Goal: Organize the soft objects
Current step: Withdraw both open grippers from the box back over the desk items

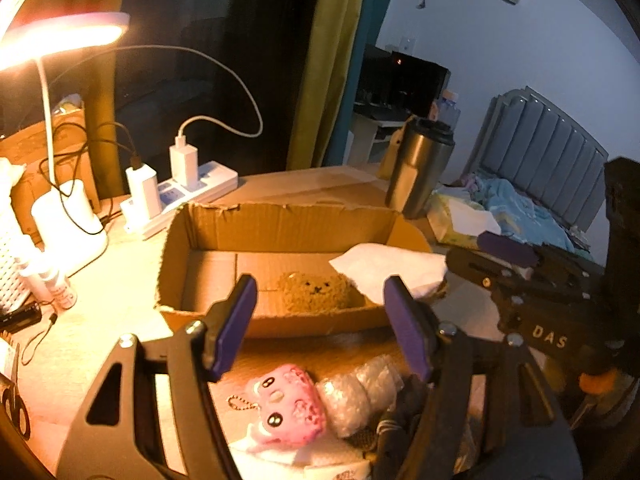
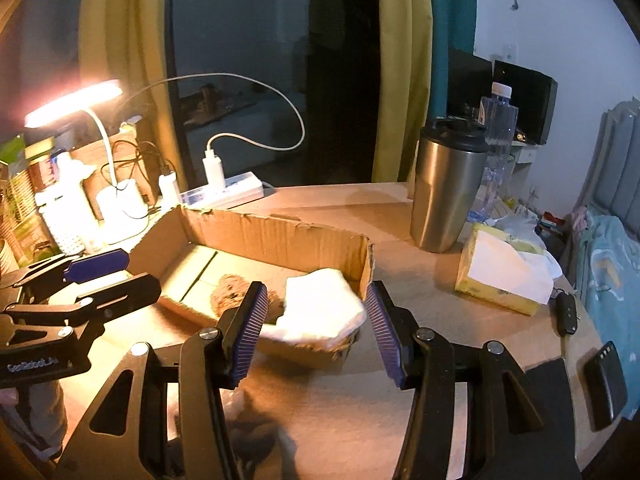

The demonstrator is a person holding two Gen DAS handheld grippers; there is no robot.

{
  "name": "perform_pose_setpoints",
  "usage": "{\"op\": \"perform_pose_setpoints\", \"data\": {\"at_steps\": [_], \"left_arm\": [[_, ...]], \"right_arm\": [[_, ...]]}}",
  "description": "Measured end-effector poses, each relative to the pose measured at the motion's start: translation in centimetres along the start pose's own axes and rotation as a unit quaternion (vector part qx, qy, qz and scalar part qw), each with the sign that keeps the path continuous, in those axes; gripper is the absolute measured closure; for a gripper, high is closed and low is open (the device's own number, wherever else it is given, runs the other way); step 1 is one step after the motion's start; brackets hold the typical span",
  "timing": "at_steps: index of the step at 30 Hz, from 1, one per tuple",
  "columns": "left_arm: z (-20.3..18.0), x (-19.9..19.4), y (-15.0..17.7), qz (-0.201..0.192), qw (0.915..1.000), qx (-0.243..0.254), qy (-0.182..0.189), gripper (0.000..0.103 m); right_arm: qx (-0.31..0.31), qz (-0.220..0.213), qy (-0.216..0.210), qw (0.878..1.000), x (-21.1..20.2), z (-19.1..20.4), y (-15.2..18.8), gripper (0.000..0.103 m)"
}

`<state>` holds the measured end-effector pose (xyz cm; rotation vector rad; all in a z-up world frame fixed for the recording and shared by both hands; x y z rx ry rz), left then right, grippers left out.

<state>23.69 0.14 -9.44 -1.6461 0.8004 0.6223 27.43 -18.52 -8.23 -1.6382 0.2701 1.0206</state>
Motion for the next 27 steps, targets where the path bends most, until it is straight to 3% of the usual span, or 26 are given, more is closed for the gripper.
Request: {"op": "perform_pose_setpoints", "data": {"at_steps": [3, 10, 14, 27], "left_arm": [[0.2, -0.9, 0.4, -0.008, 1.0000, -0.003, -0.003, 0.026], [0.8, -3.0, 1.4, -0.022, 0.9997, -0.011, -0.004, 0.025], [1.1, -4.0, 2.2, -0.026, 0.9996, -0.013, -0.003, 0.025], [1.3, -5.7, 5.1, -0.029, 0.9995, -0.013, 0.000, 0.025]], "right_arm": [[-0.002, -0.003, 0.000, 1.000, -0.9, 0.6, 0.4, 0.048], [-0.003, -0.004, 0.000, 1.000, -2.5, 1.7, 1.6, 0.048], [-0.002, -0.002, 0.002, 1.000, -3.1, 2.3, 2.6, 0.042], [0.002, 0.012, 0.005, 1.000, -4.6, 3.6, 6.4, 0.041]]}}
Point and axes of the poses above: each gripper's, at about its wrist camera, not at the fingertips, and x roughly the way its jaws point, z to its left, y to its underside, the point moved 4 cm from there along x, roughly the way its jaws point, and after that the axes turned 14 degrees about z, right-handed, at the moved point
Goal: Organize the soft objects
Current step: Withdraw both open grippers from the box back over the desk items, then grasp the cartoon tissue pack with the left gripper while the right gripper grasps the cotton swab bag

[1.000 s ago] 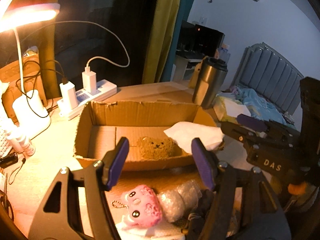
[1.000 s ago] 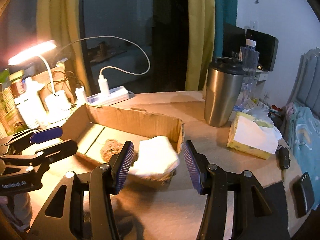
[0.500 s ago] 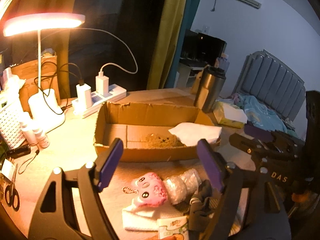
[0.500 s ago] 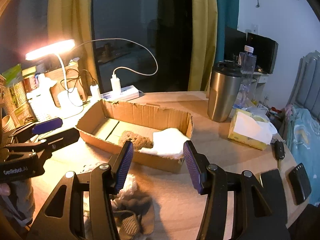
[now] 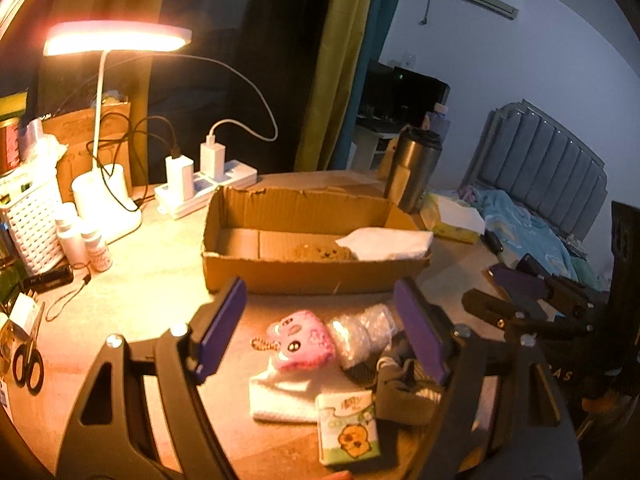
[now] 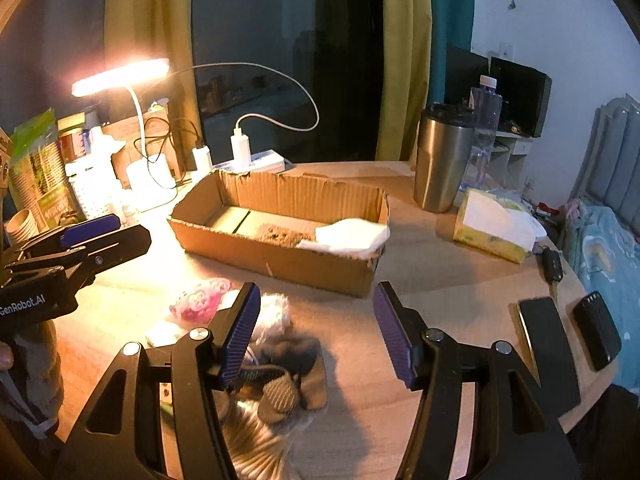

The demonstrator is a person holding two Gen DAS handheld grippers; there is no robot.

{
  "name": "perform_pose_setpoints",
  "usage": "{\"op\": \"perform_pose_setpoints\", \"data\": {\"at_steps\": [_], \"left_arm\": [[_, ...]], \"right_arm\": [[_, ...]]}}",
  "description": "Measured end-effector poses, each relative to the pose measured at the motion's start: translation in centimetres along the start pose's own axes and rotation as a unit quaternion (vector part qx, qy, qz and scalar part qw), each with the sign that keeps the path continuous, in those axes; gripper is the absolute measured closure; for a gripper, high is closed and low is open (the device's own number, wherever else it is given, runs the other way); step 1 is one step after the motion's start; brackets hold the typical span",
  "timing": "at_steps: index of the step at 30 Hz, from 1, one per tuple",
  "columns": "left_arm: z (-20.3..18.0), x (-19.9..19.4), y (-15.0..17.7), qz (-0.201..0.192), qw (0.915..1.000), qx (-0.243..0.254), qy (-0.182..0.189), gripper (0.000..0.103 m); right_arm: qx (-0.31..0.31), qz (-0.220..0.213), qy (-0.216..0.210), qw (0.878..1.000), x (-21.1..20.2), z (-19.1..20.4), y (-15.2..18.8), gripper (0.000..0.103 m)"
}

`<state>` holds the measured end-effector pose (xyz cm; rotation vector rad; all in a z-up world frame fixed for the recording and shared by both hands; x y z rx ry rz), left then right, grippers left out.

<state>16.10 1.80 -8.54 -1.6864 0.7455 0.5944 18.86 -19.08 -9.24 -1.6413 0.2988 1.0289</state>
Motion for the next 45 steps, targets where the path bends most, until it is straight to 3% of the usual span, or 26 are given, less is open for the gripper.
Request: {"op": "perform_pose_setpoints", "data": {"at_steps": [22, 45], "left_arm": [[0.6, -0.4, 5.4, 0.022, 0.9997, -0.009, -0.004, 0.025], [-0.8, 4.2, 9.5, 0.103, 0.9943, 0.021, -0.013, 0.025]], "right_arm": [[-0.002, 0.037, -0.009, 0.999, 1.0, 2.2, 6.0, 0.041], [0.011, 0.092, -0.062, 0.994, 4.8, 2.2, 9.2, 0.041]]}}
Point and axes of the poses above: each gripper's, at about its wrist camera, not at the fingertips, and x roughly the way its jaws point, z to its left, y to its underside, the point moved 4 cm from there along x, roughly the way its jaws point, and after that the axes turned 14 degrees about z, right-handed, at the moved point
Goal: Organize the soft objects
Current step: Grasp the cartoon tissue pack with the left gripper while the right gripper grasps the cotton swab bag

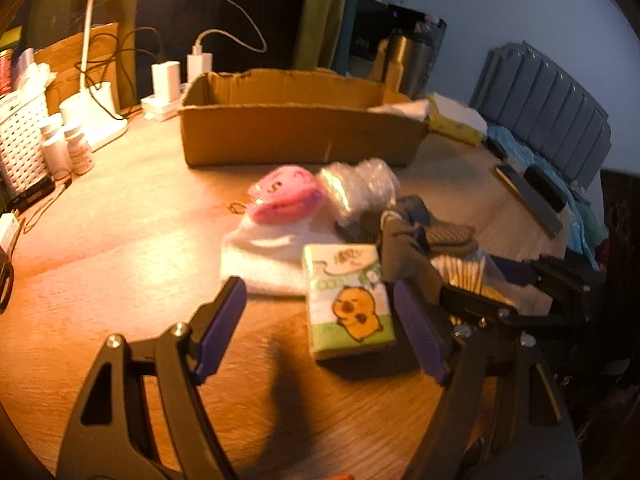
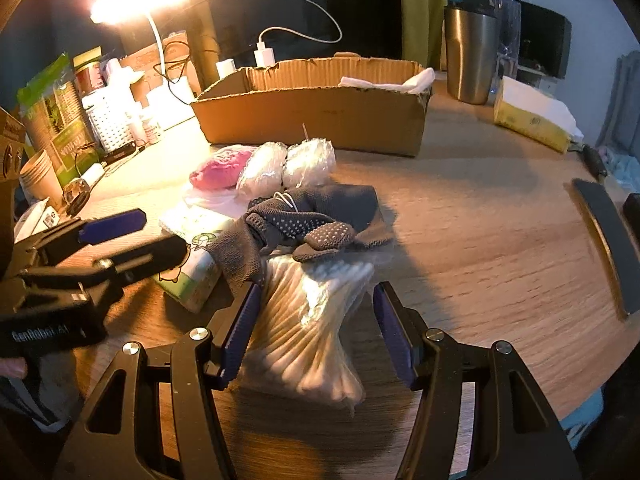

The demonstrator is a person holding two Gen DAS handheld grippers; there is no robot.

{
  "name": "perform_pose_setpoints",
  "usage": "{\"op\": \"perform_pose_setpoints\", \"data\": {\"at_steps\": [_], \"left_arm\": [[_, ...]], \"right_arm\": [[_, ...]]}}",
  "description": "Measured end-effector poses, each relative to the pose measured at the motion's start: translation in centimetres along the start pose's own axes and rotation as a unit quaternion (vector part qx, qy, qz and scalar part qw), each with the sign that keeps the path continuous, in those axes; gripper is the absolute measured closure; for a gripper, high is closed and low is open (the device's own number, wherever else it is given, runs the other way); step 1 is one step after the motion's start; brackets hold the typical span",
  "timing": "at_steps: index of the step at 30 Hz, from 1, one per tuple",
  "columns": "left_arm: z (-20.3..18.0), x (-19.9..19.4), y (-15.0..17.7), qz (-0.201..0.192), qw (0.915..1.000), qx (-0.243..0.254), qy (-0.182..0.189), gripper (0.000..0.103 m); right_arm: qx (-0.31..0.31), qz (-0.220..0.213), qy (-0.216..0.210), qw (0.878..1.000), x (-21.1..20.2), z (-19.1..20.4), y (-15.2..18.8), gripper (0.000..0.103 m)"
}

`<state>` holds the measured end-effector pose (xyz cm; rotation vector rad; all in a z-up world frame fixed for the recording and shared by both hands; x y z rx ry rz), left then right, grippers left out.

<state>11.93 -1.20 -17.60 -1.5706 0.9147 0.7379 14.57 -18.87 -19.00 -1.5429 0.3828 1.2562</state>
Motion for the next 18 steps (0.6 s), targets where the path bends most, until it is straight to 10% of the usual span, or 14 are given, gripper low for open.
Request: {"op": "perform_pose_setpoints", "data": {"at_steps": [18], "left_arm": [[-0.9, 2.2, 0.4, 0.039, 0.9987, 0.017, -0.028, 0.025]], "right_arm": [[0.031, -0.008, -0.038, 0.999, -1.1, -2.3, 0.9, 0.041]]}}
Point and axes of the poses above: each gripper's, at about its wrist camera, not at the fingertips, and x roughly the way its jaws point, z to its left, y to its underside, the point moved 4 cm from there along x, roughly the way its jaws point, and after that the axes turned 14 degrees about z, right-handed, at the moved point
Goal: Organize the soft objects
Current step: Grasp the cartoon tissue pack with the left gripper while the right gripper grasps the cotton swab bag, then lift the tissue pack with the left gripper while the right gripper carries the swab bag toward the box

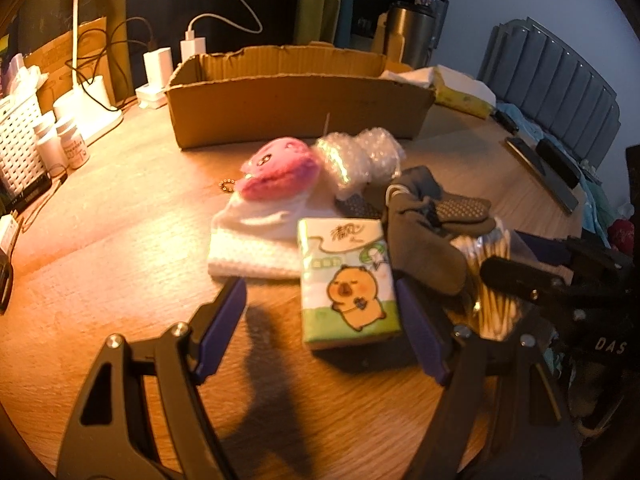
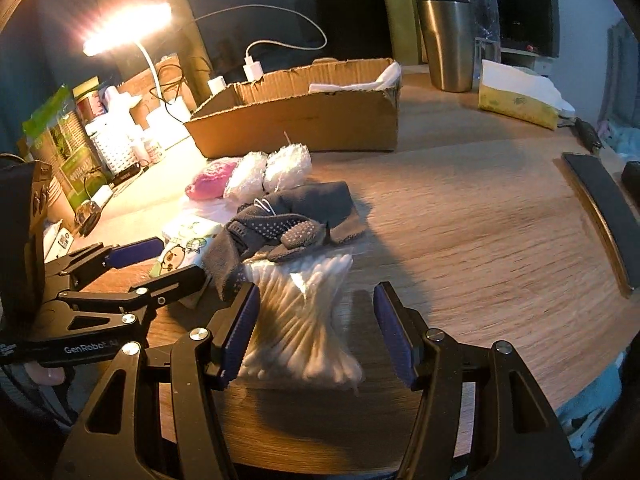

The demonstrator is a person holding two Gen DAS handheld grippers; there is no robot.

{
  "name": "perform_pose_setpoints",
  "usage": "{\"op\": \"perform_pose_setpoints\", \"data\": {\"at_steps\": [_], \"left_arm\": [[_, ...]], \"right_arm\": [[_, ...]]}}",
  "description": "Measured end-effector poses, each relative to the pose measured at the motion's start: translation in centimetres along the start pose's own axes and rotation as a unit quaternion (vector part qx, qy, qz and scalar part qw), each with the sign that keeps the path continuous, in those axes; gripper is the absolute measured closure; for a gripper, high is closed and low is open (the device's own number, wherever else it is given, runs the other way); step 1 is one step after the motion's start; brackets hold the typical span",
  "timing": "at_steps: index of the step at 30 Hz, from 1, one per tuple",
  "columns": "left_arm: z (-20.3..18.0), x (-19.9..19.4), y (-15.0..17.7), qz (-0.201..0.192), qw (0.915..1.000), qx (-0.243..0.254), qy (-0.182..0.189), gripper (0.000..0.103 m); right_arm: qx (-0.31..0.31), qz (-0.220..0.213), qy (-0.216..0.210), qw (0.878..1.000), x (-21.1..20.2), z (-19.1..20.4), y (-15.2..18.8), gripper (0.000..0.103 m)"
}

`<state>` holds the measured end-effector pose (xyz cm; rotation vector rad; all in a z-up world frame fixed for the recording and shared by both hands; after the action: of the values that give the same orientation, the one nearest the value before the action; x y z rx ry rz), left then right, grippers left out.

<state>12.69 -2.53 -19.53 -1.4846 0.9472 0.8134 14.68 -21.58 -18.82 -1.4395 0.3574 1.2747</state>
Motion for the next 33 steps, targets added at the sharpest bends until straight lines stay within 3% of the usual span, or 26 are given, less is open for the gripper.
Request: {"op": "perform_pose_setpoints", "data": {"at_steps": [5, 7, 8, 11, 16, 33], "left_arm": [[0.1, 0.0, 0.1, 0.000, 1.0000, 0.003, 0.000, 0.028], [0.0, -0.1, 0.2, -0.001, 1.0000, 0.008, 0.005, 0.041], [0.0, 0.0, 0.2, 0.000, 0.9999, 0.011, 0.008, 0.046], [-0.3, 0.1, 0.4, 0.006, 0.9997, 0.020, 0.010, 0.055], [-0.3, -0.2, 0.5, 0.001, 0.9996, 0.023, 0.017, 0.055], [-0.1, -4.1, -0.2, -0.049, 0.9979, 0.033, 0.025, 0.055]], "right_arm": [[-0.010, 0.015, -0.010, 1.000, 1.0, 0.7, 0.1, 0.041], [-0.016, 0.014, -0.011, 1.000, 1.1, 1.1, 0.1, 0.043], [-0.017, 0.015, -0.014, 1.000, 1.1, 1.2, 0.1, 0.049], [-0.019, 0.015, -0.020, 1.000, 1.0, 1.3, 0.1, 0.055], [-0.029, 0.007, -0.007, 1.000, 0.2, 1.2, -0.1, 0.060], [-0.031, -0.037, 0.036, 0.998, -3.9, 0.1, -1.4, 0.060]]}}
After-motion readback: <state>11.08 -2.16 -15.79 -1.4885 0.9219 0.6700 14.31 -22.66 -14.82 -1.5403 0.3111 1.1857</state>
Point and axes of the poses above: each gripper's, at about its wrist camera, not at the fingertips, and x roughly the way its jaws point, z to its left, y to its underside, the point moved 4 cm from there along x, roughly the way its jaws point, and after that the axes turned 14 degrees about z, right-handed, at the moved point
